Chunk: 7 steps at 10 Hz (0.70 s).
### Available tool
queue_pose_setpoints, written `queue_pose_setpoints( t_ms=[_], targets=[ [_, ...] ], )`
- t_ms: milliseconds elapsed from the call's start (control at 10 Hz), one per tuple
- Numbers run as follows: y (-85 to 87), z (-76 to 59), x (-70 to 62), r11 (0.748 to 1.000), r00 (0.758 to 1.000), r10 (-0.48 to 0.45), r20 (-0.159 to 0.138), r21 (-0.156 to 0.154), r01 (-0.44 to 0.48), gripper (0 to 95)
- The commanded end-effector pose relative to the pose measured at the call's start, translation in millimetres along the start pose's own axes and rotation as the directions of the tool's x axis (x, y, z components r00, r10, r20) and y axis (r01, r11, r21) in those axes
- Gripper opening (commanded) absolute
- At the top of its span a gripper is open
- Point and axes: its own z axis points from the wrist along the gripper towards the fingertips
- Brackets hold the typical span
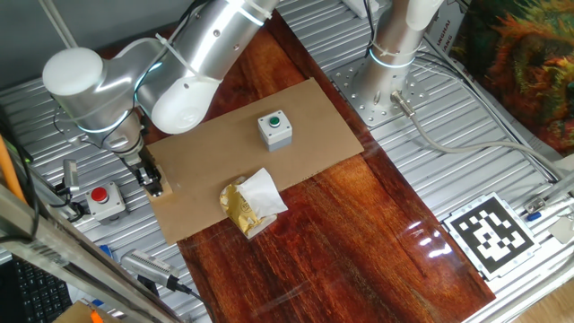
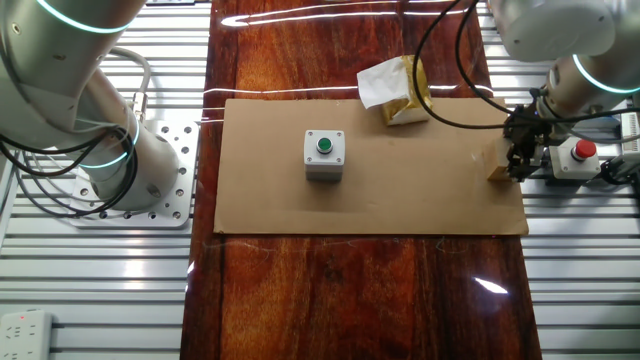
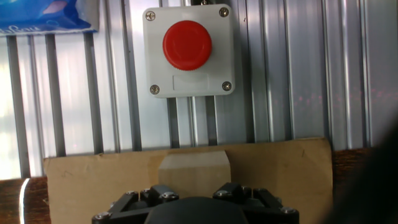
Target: Hold a small block with the gripper and sweep it from left to right on the table
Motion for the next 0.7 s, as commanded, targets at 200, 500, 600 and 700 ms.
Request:
queue_pose_setpoints(
  t_ms=[200, 500, 600, 700],
  targets=[
    [-0.2, -0.1, 0.0, 1.0, 1.0, 0.001, -0.001, -0.001, -0.001, 57.0],
    [-0.3, -0.2, 0.1, 1.0, 1.0, -0.002, -0.001, -0.002, 0.002, 38.0],
    [-0.3, -0.2, 0.2, 1.0, 1.0, -0.001, -0.001, -0.002, 0.001, 38.0],
    [-0.3, -0.4, 0.3, 1.0, 1.0, -0.002, -0.001, 0.0, 0.002, 38.0]
  ],
)
